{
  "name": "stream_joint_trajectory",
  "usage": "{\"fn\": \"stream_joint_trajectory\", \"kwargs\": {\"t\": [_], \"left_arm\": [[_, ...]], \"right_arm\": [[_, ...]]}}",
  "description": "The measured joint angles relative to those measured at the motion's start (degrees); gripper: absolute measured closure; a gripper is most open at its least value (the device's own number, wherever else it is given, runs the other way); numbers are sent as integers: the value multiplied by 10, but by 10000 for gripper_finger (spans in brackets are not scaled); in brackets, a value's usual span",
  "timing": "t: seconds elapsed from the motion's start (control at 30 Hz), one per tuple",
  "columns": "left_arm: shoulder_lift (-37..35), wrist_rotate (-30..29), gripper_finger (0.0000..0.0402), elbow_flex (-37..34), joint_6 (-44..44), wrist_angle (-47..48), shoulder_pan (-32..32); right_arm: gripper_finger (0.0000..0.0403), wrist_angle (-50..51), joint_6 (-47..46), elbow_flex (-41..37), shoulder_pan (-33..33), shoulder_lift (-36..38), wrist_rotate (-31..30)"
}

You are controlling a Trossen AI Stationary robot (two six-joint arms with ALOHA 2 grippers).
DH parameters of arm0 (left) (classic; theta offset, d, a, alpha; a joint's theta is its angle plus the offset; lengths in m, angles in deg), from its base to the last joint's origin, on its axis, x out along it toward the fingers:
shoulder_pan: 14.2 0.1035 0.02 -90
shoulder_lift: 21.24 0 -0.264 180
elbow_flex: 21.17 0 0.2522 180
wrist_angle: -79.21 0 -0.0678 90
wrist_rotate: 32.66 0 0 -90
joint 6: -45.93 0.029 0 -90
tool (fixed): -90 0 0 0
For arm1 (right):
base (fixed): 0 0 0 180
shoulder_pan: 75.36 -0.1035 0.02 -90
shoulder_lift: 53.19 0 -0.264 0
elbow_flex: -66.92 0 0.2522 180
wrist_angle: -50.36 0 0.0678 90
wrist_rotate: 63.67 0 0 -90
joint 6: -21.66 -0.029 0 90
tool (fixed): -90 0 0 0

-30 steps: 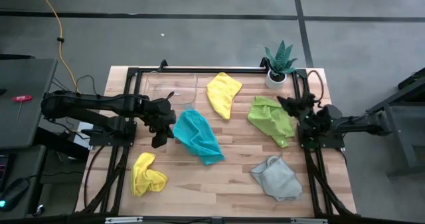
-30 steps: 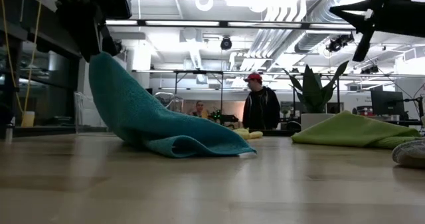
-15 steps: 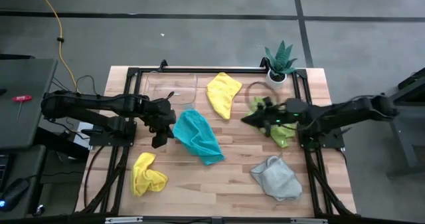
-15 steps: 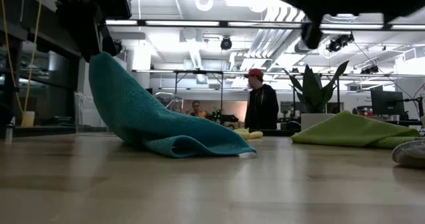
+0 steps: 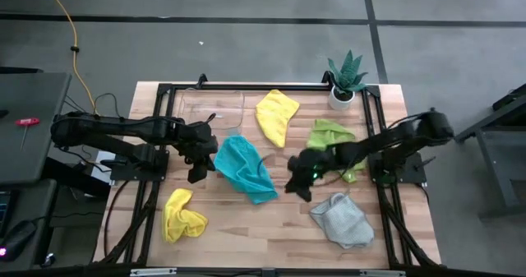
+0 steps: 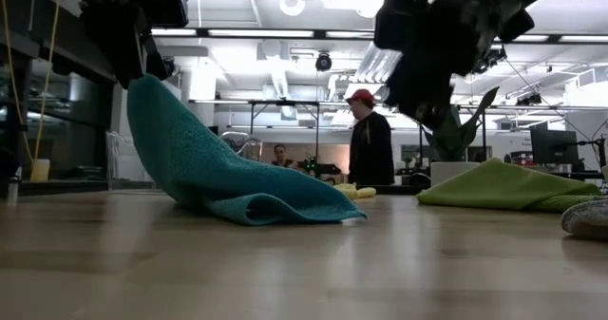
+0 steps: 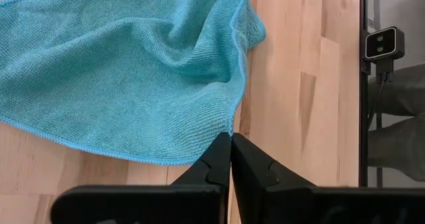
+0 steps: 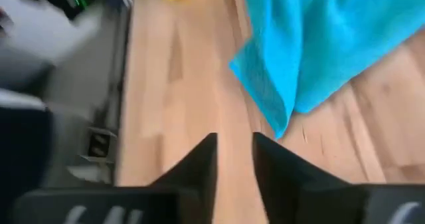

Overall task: Fold microfiber towels
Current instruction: Fold the blue towel

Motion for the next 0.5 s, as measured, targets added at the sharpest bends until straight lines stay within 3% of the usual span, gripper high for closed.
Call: {"fn": "stream_joint_trajectory", "kwargs": {"t": [0.2, 0.5], "left_arm": [[0, 0, 401, 0, -1, 0, 0], [0, 0, 401, 0, -1, 0, 0]], "right_arm": [[253, 13, 77, 52, -32, -104, -57], [249, 54, 101, 137, -46, -217, -105]]}}
